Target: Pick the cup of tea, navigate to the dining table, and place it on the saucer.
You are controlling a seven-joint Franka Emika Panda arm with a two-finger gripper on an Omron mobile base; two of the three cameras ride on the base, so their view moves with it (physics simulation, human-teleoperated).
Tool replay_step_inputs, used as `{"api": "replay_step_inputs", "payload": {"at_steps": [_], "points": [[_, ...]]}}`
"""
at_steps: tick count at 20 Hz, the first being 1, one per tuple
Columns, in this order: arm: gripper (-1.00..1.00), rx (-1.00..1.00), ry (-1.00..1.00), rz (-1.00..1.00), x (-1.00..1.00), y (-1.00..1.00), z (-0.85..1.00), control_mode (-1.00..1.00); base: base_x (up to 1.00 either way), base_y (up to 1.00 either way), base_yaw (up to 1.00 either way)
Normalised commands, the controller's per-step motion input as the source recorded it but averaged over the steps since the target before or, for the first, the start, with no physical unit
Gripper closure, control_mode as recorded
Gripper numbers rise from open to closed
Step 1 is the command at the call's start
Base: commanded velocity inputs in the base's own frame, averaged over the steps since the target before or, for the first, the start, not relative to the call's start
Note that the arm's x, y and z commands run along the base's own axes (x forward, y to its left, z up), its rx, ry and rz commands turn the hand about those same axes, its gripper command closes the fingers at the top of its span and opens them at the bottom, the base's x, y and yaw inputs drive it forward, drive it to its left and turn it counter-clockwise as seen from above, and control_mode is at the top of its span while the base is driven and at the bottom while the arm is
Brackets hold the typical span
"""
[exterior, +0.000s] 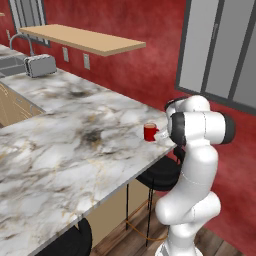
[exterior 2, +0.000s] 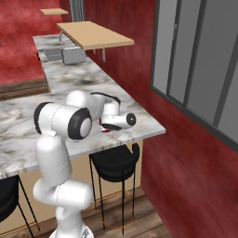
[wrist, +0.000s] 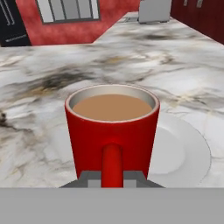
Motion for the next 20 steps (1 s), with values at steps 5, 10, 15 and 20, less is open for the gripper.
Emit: {"api": "replay_step_inputs", "payload": {"at_steps": [5,10,15,20], "points": [[1.0,0.0,0.0,0.0,0.4,0.0,0.0,-1.0,0.0,0.0,0.0],[1.0,0.0,0.0,0.0,0.57,0.0,0.0,-1.0,0.0,0.0,0.0],[1.0,0.0,0.0,0.0,0.48,0.0,-0.16,-1.0,0.0,0.0,0.0],[1.0,0.0,0.0,0.0,0.21,0.0,-0.27,-1.0,0.0,0.0,0.0]]}}
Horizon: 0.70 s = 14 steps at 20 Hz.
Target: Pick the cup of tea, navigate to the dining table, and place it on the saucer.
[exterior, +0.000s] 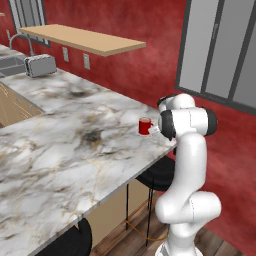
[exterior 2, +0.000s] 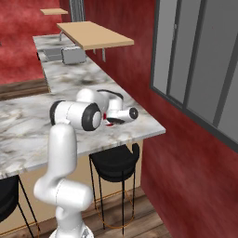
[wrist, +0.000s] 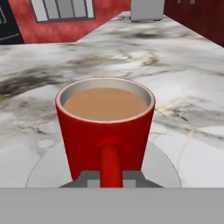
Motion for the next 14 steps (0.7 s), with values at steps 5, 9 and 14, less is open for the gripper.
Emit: {"api": "replay_step_inputs", "payload": {"at_steps": [5,9,14], "points": [[1.0,0.0,0.0,0.0,0.0,0.0,-0.24,-1.0,0.0,0.0,0.0],[1.0,0.0,0.0,0.01,0.0,0.0,-0.01,-1.0,0.0,0.0,0.0],[1.0,0.0,0.0,0.01,0.0,0.0,0.0,-1.0,0.0,0.0,0.0]]}}
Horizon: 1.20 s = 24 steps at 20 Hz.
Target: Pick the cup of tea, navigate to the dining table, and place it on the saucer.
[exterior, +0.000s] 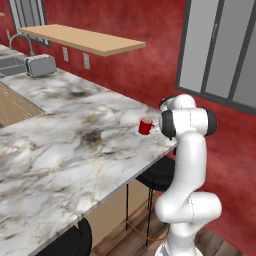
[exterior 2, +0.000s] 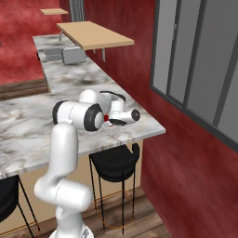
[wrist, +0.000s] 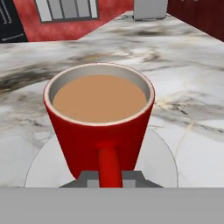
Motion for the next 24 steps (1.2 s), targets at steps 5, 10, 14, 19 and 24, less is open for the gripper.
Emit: {"api": "replay_step_inputs", "payload": {"at_steps": [5,10,14,19,24], "points": [[-1.0,0.0,0.0,0.0,0.0,0.0,0.0,-1.0,0.0,0.0,0.0],[-1.0,0.0,0.0,0.0,0.0,0.0,0.0,-1.0,0.0,0.0,0.0],[-1.0,0.0,0.0,0.0,0.0,0.0,0.0,-1.0,0.0,0.0,0.0],[-1.0,0.01,0.0,0.0,0.0,0.0,0.19,-1.0,0.0,0.0,0.0],[-1.0,0.09,-0.06,0.0,-0.06,0.0,0.8,-1.0,0.0,0.0,0.0]]}}
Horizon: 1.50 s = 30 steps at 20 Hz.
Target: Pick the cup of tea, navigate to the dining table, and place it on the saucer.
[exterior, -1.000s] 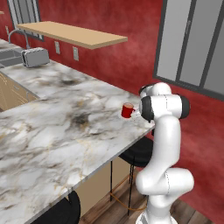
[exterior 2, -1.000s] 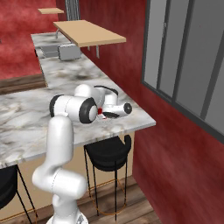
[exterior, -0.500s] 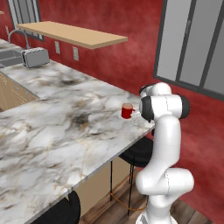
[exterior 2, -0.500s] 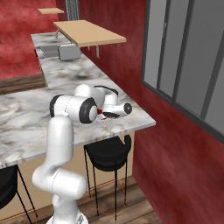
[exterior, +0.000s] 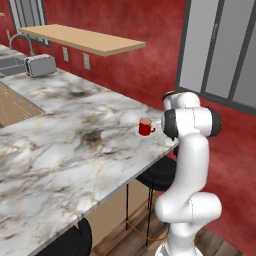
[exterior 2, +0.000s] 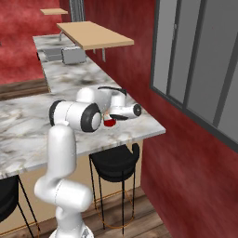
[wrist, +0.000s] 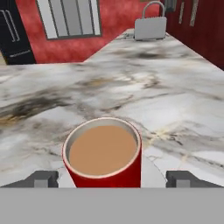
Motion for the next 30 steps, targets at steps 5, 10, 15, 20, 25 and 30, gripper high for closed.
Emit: {"api": "replay_step_inputs", "payload": {"at_steps": [5,10,15,20,25,30], "points": [[-1.0,0.07,-0.02,0.0,-0.4,0.0,0.9,-1.0,0.0,0.0,0.0],[-1.0,0.0,0.09,0.0,-0.9,0.01,0.7,-1.0,0.0,0.0,0.0],[-1.0,0.0,0.13,0.0,-1.0,0.0,0.75,-1.0,0.0,0.0,0.0],[-1.0,0.0,0.11,0.0,-1.0,0.01,0.65,-1.0,0.0,0.0,0.0],[-1.0,0.0,0.05,0.0,-1.0,0.26,0.42,-1.0,0.0,0.0,0.0],[-1.0,0.0,0.0,-0.02,-1.0,0.47,0.24,-1.0,0.0,0.0,0.0]]}}
